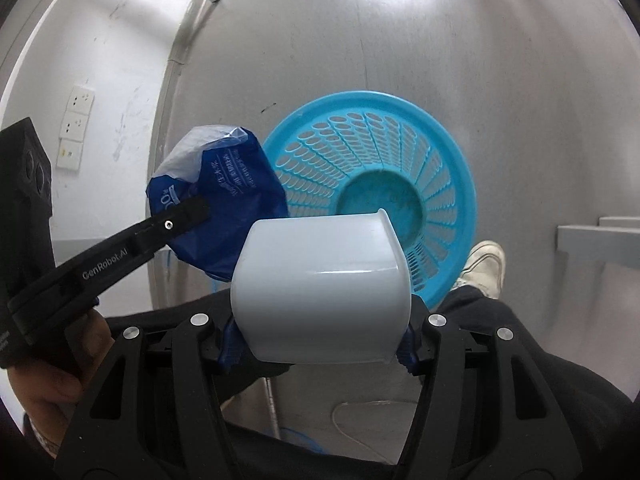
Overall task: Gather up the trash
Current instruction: 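Carry the blue bag and white cup down over the blue wastebasket with both tools, then open both tools to drop the bag and cup into the wastebasket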
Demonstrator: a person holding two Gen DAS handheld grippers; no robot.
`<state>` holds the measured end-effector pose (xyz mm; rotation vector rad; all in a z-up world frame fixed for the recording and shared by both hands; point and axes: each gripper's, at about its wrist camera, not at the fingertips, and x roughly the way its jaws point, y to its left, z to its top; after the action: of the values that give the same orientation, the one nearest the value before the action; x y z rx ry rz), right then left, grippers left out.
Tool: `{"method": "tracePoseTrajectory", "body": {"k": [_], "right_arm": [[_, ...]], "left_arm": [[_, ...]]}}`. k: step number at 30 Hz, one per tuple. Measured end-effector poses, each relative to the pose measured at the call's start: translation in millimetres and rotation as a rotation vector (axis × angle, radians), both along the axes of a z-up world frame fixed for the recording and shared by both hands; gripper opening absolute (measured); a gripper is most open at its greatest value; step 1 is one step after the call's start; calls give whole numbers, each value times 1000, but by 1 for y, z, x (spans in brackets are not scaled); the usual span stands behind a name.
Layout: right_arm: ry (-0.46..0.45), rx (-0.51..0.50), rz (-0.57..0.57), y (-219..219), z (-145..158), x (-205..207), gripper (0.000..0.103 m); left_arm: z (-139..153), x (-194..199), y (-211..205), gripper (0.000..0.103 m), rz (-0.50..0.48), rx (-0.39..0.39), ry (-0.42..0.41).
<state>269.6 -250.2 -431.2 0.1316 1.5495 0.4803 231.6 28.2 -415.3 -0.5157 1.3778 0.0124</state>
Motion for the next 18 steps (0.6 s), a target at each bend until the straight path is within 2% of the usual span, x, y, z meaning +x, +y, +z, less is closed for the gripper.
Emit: {"method": "tracePoseTrajectory", "body": {"k": [8,10,11,12,14,18], "right_arm": [[14,-11,0,6,-11,8,56],[16,-8,-6,5,-12,9,57],[16,-6,-12,4,-12,10,64],[12,-5,-16,2,-12,10,71],[5,-3,-15,2,-11,9,72],[-6,-29,1,5,-11,7,72]], "left_arm": [[-9,7,4,1,2,-19,9],[-9,8,9,17,40,-23,0],[-9,8,13,41,65,-44,-4],[-9,7,17,51,85,-73,-10],[-8,7,18,51,89,-86,-13],[-4,6,12,51,69,-39,-13]]}}
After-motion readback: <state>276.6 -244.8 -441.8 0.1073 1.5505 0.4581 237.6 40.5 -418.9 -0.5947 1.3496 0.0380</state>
